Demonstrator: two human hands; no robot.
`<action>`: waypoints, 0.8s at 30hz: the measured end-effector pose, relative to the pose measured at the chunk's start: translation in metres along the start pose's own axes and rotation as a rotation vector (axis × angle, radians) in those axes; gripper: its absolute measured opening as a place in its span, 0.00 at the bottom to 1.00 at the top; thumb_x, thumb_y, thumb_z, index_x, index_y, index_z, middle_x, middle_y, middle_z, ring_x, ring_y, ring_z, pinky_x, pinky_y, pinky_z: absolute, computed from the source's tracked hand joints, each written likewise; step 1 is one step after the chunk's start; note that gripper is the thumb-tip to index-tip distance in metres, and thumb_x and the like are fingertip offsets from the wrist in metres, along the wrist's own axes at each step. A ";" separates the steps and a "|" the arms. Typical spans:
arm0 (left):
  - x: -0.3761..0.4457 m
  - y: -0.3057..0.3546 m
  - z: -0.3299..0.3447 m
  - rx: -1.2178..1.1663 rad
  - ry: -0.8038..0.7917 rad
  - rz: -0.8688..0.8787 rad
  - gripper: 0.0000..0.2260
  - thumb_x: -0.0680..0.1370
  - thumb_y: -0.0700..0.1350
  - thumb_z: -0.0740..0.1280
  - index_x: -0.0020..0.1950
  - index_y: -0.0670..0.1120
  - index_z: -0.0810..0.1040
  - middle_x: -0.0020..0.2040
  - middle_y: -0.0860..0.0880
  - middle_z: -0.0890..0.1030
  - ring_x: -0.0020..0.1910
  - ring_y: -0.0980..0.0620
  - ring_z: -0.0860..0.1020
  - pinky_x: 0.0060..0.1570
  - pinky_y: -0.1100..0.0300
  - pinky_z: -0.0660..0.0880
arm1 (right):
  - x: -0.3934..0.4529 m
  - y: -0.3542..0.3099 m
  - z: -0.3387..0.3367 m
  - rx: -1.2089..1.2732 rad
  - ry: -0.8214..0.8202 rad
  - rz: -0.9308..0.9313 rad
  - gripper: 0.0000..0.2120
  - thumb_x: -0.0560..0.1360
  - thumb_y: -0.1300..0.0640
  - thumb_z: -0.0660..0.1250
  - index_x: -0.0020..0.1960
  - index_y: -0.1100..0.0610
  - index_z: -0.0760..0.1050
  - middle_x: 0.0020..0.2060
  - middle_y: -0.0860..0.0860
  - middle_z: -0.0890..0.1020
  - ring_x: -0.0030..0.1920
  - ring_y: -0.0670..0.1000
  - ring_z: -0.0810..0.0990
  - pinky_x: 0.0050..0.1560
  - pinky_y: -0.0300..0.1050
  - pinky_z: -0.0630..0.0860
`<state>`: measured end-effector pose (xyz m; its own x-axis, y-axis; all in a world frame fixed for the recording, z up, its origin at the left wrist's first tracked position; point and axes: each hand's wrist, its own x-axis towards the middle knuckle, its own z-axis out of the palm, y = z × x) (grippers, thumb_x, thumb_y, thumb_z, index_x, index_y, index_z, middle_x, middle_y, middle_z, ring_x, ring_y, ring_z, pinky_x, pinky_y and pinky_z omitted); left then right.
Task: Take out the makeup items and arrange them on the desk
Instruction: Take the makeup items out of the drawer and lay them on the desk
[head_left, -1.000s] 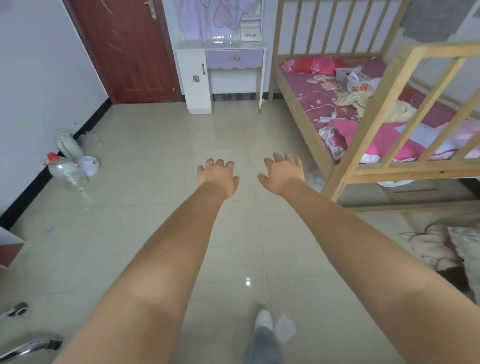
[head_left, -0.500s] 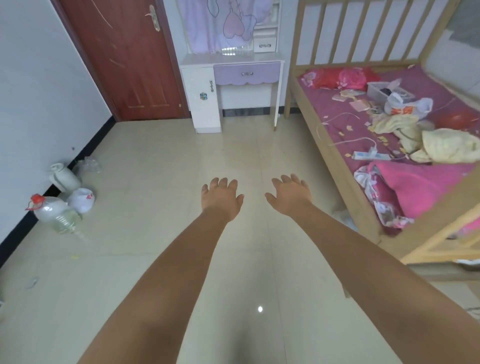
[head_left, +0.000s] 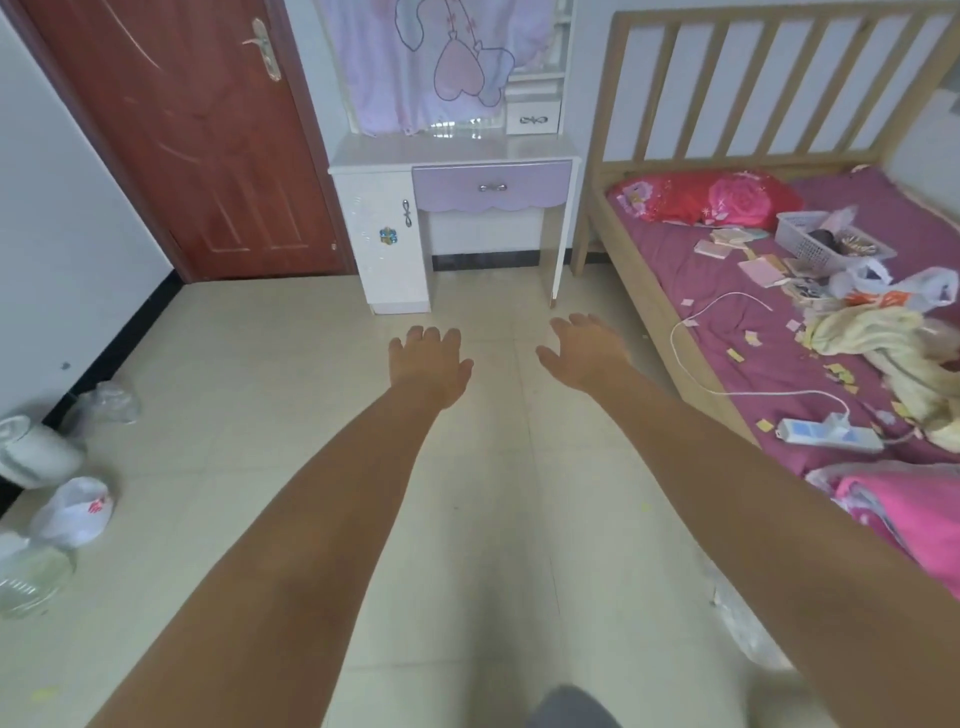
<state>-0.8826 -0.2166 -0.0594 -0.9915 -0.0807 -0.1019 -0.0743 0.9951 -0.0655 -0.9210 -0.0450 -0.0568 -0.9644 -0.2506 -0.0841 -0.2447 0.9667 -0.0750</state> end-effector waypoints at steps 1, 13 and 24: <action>0.028 -0.001 -0.001 -0.004 -0.009 0.004 0.20 0.81 0.53 0.51 0.70 0.45 0.62 0.69 0.44 0.67 0.70 0.45 0.61 0.67 0.50 0.60 | 0.028 0.005 -0.003 0.002 -0.005 0.001 0.23 0.79 0.47 0.52 0.70 0.57 0.61 0.67 0.56 0.68 0.69 0.56 0.63 0.67 0.50 0.61; 0.400 0.011 -0.009 -0.005 -0.007 -0.008 0.18 0.81 0.50 0.53 0.67 0.43 0.65 0.66 0.45 0.70 0.67 0.46 0.65 0.63 0.53 0.63 | 0.399 0.080 -0.023 0.063 0.022 -0.051 0.22 0.79 0.49 0.54 0.68 0.59 0.63 0.65 0.57 0.70 0.67 0.56 0.66 0.63 0.48 0.66; 0.688 -0.039 -0.017 -0.064 -0.014 -0.094 0.17 0.80 0.50 0.54 0.65 0.43 0.67 0.63 0.45 0.71 0.65 0.46 0.67 0.60 0.54 0.64 | 0.692 0.085 -0.031 0.178 -0.012 -0.070 0.21 0.79 0.51 0.54 0.68 0.60 0.63 0.65 0.58 0.70 0.67 0.57 0.66 0.62 0.49 0.67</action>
<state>-1.5635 -0.3096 -0.1097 -0.9782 -0.1746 -0.1125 -0.1743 0.9846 -0.0121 -1.6126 -0.1352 -0.0902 -0.9440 -0.3190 -0.0842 -0.2890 0.9226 -0.2556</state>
